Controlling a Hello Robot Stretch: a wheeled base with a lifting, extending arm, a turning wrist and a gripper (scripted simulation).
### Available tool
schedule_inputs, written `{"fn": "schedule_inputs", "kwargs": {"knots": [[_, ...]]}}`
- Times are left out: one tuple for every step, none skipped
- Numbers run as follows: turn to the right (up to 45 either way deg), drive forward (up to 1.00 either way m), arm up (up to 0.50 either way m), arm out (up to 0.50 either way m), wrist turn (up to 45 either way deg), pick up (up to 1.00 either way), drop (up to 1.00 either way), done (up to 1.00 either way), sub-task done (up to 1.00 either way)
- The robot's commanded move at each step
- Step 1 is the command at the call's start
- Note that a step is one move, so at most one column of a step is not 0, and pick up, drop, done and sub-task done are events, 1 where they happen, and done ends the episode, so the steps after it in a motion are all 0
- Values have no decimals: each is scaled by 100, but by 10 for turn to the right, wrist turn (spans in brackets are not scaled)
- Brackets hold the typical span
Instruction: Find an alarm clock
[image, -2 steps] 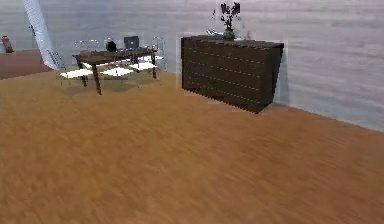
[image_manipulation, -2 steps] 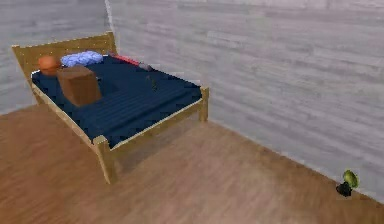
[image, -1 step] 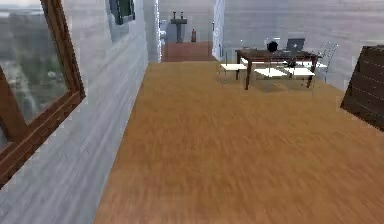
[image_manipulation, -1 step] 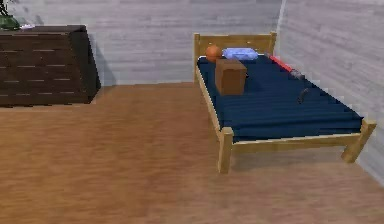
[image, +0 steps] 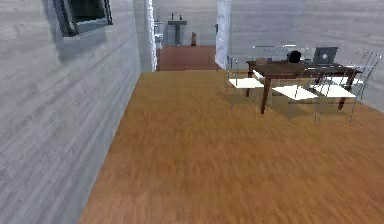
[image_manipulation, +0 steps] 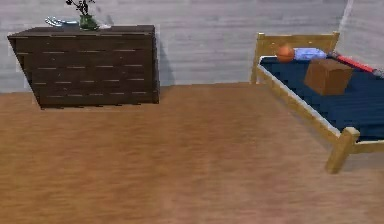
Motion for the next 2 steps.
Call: {"fn": "schedule_inputs", "kwargs": {"knots": [[0,100,0,0,0,0,0,0,0],[0,100,0,0,0,0,0,0,0]]}}
